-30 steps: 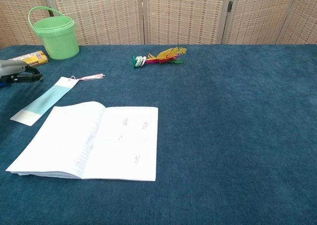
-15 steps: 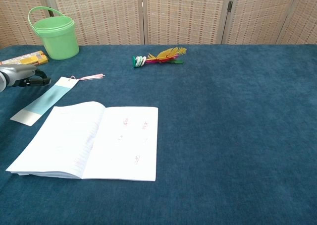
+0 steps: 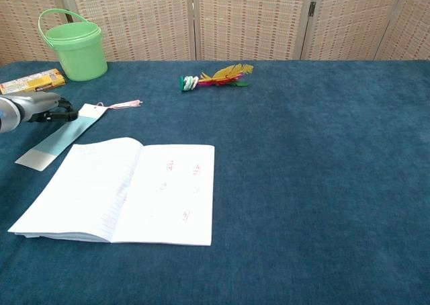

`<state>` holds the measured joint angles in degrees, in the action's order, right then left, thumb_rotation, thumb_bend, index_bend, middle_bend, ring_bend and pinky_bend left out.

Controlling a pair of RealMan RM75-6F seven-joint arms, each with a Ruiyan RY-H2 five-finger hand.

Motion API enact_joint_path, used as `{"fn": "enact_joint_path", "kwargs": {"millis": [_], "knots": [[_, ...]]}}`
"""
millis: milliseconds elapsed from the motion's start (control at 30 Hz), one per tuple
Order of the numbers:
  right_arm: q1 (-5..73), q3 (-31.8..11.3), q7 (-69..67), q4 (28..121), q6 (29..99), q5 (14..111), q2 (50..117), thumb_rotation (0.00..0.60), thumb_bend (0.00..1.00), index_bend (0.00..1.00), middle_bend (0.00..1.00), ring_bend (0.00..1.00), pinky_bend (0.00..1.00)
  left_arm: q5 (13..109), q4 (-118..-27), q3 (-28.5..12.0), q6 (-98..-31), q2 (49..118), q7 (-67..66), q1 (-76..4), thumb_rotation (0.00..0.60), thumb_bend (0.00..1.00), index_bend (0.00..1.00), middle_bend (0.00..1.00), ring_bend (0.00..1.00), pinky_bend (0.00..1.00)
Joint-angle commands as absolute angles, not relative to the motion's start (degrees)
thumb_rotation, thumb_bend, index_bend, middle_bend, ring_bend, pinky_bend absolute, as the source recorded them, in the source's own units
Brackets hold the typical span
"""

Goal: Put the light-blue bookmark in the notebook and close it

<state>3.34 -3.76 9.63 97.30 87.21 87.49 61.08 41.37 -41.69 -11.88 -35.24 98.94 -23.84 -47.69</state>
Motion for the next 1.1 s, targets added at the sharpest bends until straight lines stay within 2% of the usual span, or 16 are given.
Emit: {"fn": "enact_joint_path", "kwargs": {"millis": [33, 433, 700, 767, 833, 867, 933, 967, 1100], "knots": [[3.25, -3.74, 9.51, 97.24, 87.36, 87.54, 61.06, 0.600, 0.19, 0.13, 0.21, 0.15, 0.24, 41.99, -42.28, -11.99, -35.71, 98.97, -23.69, -47.65, 0.057, 0.50, 0.23, 0.08, 0.02, 0.14], [2.97, -3.65, 8.69, 96.62, 87.70, 87.67, 61.15, 0.600, 0.19, 0.13, 0.21, 0.15, 0.24, 46.71, -51.24, -11.26, -38.69, 96.52, -23.33, -47.26, 0.057, 0.50, 0.23, 0.08, 0.02, 0.14], [2.73, -3.63, 8.33, 96.45, 88.16, 87.90, 61.13, 0.600, 0.19, 0.13, 0.21, 0.15, 0.24, 51.77, -60.01, -10.87, -43.59, 93.69, -23.07, -47.02, 0.060, 0.50, 0.22, 0.07, 0.02, 0.14], [2.68, -3.64, 8.20, 96.40, 88.29, 87.97, 61.14, 0.600, 0.19, 0.13, 0.21, 0.15, 0.24, 53.19, -62.40, -10.92, -44.87, 92.54, -22.41, -46.72, 0.141, 0.50, 0.19, 0.07, 0.02, 0.14], [2.67, -3.65, 8.03, 96.28, 88.37, 88.07, 61.20, 0.600, 0.19, 0.13, 0.21, 0.15, 0.24, 55.42, -64.94, -10.66, -46.52, 91.12, -21.44, -46.16, 0.275, 0.49, 0.17, 0.06, 0.02, 0.14], [2.67, -3.64, 7.93, 96.19, 88.36, 88.11, 61.23, 0.600, 0.19, 0.13, 0.21, 0.15, 0.24, 56.92, -66.51, -10.47, -47.57, 90.23, -20.70, -45.74, 0.416, 0.49, 0.16, 0.06, 0.02, 0.14], [2.74, -3.63, 7.80, 96.05, 88.27, 88.18, 61.29, 0.600, 0.19, 0.13, 0.21, 0.15, 0.24, 59.09, -68.15, -9.87, -49.01, 89.01, -20.02, -45.11, 0.582, 0.49, 0.15, 0.06, 0.02, 0.14], [2.77, -3.62, 7.71, 95.97, 88.23, 88.23, 61.32, 0.600, 0.19, 0.13, 0.21, 0.15, 0.24, 59.90, -69.00, -9.64, -49.51, 88.46, -19.53, -44.78, 0.600, 0.49, 0.14, 0.06, 0.02, 0.14], [2.88, -3.65, 7.27, 95.64, 88.19, 88.44, 61.46, 0.600, 0.19, 0.13, 0.21, 0.15, 0.24, 62.94, -71.76, -8.35, -51.10, 86.32, -17.79, -43.36, 0.600, 0.42, 0.12, 0.06, 0.02, 0.14]]}}
